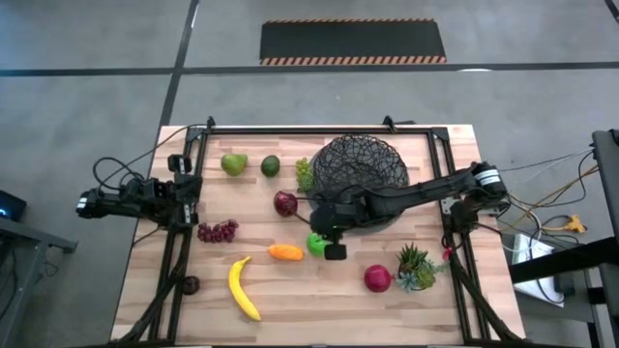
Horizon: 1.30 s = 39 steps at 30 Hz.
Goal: Build produce basket
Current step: Put the green apple into the wire basket
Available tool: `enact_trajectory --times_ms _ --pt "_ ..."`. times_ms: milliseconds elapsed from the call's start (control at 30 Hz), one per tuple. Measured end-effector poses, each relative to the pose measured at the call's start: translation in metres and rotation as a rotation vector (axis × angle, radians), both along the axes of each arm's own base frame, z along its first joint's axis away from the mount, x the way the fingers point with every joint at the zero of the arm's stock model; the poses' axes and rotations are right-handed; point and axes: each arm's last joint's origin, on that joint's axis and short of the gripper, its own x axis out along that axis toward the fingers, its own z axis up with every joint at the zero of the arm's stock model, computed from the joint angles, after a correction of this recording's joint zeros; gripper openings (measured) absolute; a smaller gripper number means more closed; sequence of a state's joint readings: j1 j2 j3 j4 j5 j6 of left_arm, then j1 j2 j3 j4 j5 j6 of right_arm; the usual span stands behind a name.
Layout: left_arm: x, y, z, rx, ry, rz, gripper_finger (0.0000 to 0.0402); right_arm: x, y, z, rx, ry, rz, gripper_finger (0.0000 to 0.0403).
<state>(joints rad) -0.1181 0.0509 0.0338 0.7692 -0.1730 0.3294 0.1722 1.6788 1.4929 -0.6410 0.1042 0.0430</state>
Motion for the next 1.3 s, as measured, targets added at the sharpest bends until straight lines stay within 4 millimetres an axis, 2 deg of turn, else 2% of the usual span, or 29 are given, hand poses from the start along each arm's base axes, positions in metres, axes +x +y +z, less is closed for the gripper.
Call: enact_trajectory --times_ms 300,400,600,767,1167,1300 --pt "0.0 0.0 0.0 0.0 0.0 0.0 0.0 0.009 0.004 0.005 -0.013 0.007 0.015 0.0172" --pt "0.0 0.0 0.0 0.0 0.0 0.0 0.0 0.009 0.006 0.005 -0.01 0.007 0.026 0.0193" --pt "0.0 0.0 0.0 0.0 0.0 0.0 0.0 0.007 0.018 0.006 0.019 0.002 0.058 0.019" --pt "0.0 0.0 0.0 0.0 0.0 0.0 0.0 0.006 0.017 0.003 0.047 0.018 0.013 0.0188" --pt "0.0 0.0 0.0 0.0 0.0 0.0 0.0 0.025 0.024 -0.048 0.023 0.154 0.005 0.0187" --pt "0.0 0.0 0.0 0.0 0.001 0.0 0.0 0.026 0.022 -0.054 -0.017 0.178 -0.027 0.0187"
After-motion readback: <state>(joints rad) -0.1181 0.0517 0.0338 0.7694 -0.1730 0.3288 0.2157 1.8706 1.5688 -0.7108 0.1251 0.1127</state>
